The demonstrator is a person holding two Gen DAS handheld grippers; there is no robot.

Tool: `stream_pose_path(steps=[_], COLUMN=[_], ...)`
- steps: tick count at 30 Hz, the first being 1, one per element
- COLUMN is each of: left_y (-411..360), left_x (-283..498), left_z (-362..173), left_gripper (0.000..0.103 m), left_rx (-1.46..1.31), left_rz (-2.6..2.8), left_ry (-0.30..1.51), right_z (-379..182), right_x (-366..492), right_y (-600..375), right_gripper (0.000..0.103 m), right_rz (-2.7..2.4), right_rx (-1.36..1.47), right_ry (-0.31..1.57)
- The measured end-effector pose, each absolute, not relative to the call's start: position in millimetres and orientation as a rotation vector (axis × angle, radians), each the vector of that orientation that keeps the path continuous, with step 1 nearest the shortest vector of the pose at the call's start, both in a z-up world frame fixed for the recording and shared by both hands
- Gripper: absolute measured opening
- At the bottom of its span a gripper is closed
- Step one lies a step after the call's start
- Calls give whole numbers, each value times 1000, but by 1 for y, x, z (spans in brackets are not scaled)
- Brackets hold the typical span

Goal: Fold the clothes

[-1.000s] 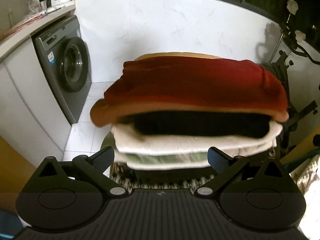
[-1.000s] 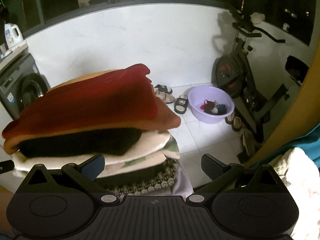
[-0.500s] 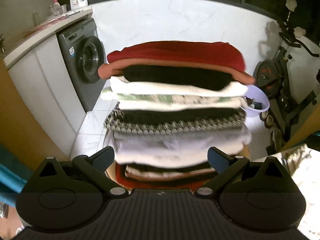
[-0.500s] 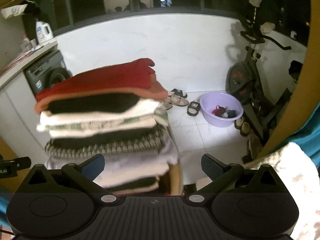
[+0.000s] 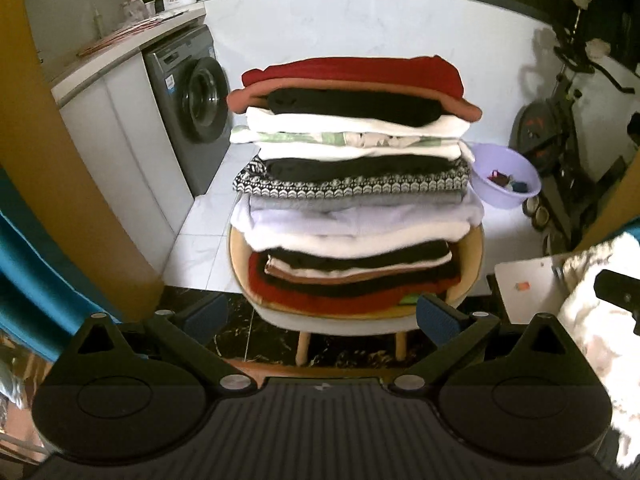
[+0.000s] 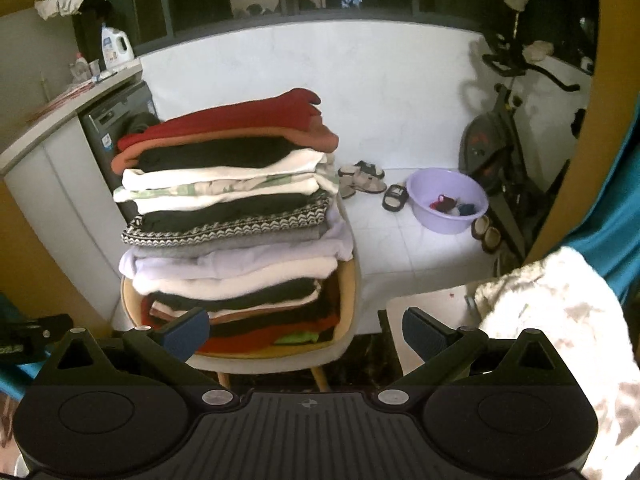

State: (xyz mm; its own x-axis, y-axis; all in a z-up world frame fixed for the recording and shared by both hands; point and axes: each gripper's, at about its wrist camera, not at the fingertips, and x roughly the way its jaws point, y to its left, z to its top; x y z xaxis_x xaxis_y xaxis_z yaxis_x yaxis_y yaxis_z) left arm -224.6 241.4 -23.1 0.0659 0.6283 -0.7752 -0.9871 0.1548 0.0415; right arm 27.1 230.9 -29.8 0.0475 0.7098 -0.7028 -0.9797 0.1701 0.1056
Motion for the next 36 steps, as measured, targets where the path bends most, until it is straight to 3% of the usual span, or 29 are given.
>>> stream_pose_path(steps=[11, 21, 36], left_y=[199, 172, 146], left_x=[-262, -289, -296], left_z=[-5, -9, -18], left_gripper=[102, 102, 102], left_rx=[-483, -516, -577], left_rz=[1307, 1217, 1116], left_ry=[779, 780, 804], right_z=[-28, -21, -22], right_x=[-10, -74, -90], right_y=[160, 115, 74], right_gripper=[102, 102, 102], right_rz=[1178, 1174, 1122], right_rx=[-378, -417, -424], right_ry=[774, 727, 743])
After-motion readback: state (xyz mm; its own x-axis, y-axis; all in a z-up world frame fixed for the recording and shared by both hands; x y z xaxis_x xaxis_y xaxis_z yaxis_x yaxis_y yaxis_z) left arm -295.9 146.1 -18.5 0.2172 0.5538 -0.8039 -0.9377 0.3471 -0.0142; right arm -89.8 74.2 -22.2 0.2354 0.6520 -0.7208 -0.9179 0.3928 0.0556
